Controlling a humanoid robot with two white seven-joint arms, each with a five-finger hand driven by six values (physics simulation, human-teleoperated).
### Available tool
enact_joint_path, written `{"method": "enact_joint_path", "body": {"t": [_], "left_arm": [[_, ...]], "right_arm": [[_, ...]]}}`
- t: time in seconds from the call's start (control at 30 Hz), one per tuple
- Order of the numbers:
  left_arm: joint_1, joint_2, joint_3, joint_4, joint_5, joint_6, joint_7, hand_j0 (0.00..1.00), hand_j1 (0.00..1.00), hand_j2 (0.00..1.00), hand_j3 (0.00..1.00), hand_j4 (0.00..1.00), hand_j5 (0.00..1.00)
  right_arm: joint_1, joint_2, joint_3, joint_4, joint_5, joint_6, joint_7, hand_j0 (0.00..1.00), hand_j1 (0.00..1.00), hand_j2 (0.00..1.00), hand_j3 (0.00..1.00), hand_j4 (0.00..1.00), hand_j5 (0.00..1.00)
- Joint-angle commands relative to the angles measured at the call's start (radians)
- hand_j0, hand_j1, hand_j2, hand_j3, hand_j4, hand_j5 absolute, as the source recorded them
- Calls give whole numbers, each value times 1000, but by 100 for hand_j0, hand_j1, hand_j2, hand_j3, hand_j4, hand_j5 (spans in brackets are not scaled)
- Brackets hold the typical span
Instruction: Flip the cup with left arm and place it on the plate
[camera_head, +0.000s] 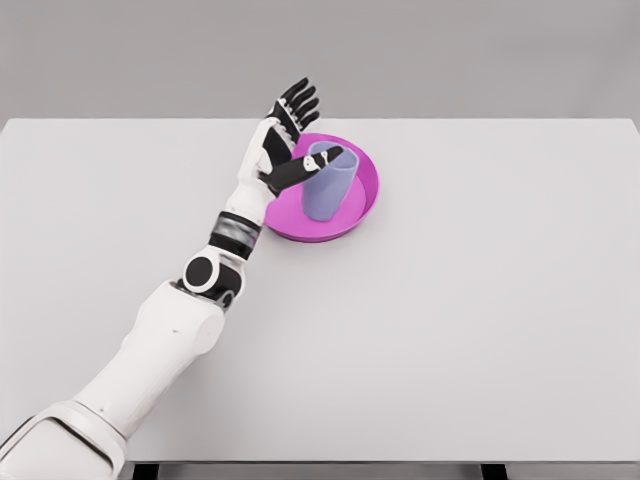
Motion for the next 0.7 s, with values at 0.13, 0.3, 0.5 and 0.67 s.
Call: {"method": "enact_joint_path", "body": {"t": [0.13,0.3,0.5,0.67], "left_arm": [[6,18,7,-47,-1,-4,-3,96,96,96,96,96,96],[2,141,4,-156,61,-4,-9,100,100,100,100,100,100],[2,326,-3,-229,196,-7,-278,100,100,100,100,100,100],[0,544,-10,-305,183,-5,-589,100,100,100,100,100,100]], "right_arm": [[0,0,0,0,0,0,0,100,100,100,100,100,100],[0,0,0,0,0,0,0,100,100,100,100,100,100],[0,0,0,0,0,0,0,100,100,100,100,100,100],[0,0,0,0,2,0,0,100,100,100,100,100,100]]}}
